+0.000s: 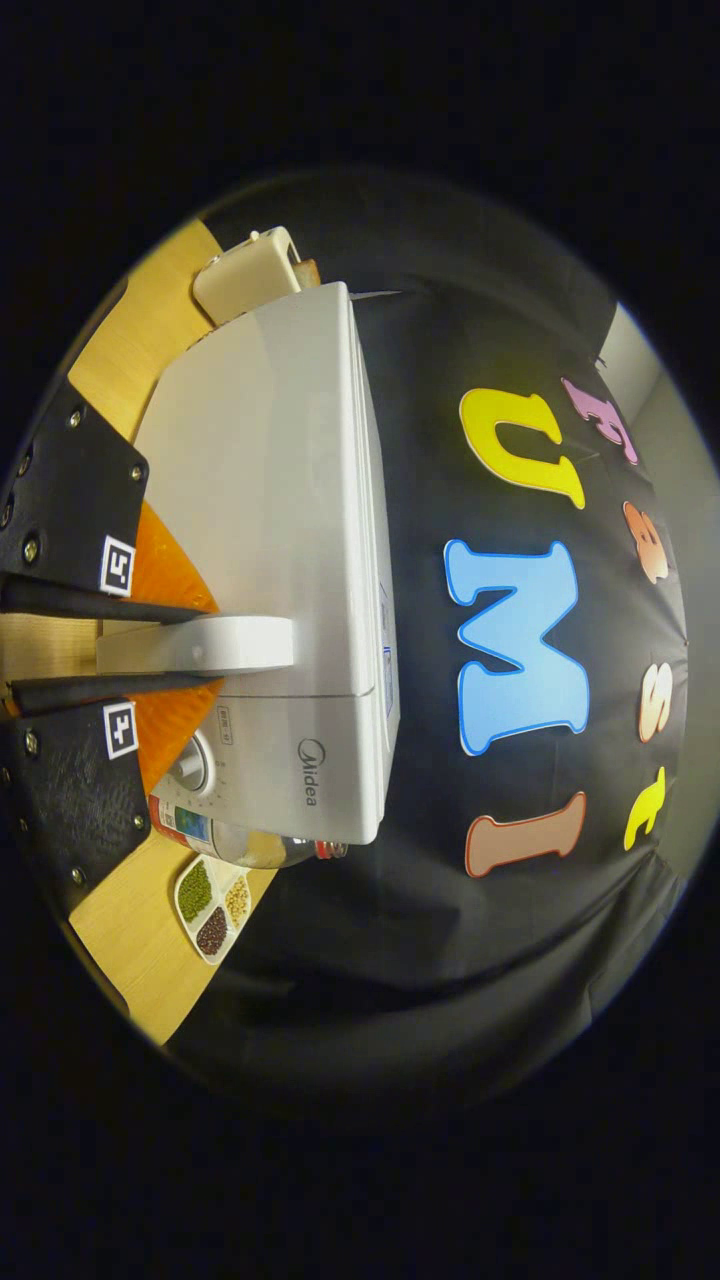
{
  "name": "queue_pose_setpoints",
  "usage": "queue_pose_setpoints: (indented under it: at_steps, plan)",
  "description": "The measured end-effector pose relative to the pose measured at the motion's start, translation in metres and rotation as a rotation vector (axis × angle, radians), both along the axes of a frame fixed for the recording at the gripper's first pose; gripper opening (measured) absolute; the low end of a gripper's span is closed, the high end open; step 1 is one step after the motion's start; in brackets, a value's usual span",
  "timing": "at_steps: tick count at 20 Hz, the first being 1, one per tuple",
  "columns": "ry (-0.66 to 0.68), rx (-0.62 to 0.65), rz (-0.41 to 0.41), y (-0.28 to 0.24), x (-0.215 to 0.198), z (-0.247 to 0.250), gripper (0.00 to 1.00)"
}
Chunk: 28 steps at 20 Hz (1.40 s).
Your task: Open the microwave, put the food inside, and close the microwave door.
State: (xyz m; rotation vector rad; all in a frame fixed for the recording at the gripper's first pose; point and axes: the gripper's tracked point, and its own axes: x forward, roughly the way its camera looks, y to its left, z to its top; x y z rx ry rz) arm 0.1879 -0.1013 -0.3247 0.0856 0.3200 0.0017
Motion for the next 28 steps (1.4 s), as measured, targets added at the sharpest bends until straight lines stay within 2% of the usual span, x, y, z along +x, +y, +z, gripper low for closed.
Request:
queue_pose_setpoints:
  at_steps: [1,3,7,10,12,17,28]
  plan:
    - [0.002,-0.007,-0.003,0.0,0.001,0.001,0.15]
    - [0.0,-0.043,-0.001,0.0,-0.001,0.001,0.15]
    - [0.011,0.004,0.007,0.001,-0.006,0.001,0.15]
    - [-0.009,-0.044,0.038,0.003,-0.023,0.005,0.15]
    - [0.007,-0.019,0.051,0.009,-0.042,0.006,0.15]
    - [-0.008,-0.064,0.107,0.038,-0.106,0.014,0.15]
    - [-0.004,0.096,0.328,0.15,-0.219,0.028,0.14]
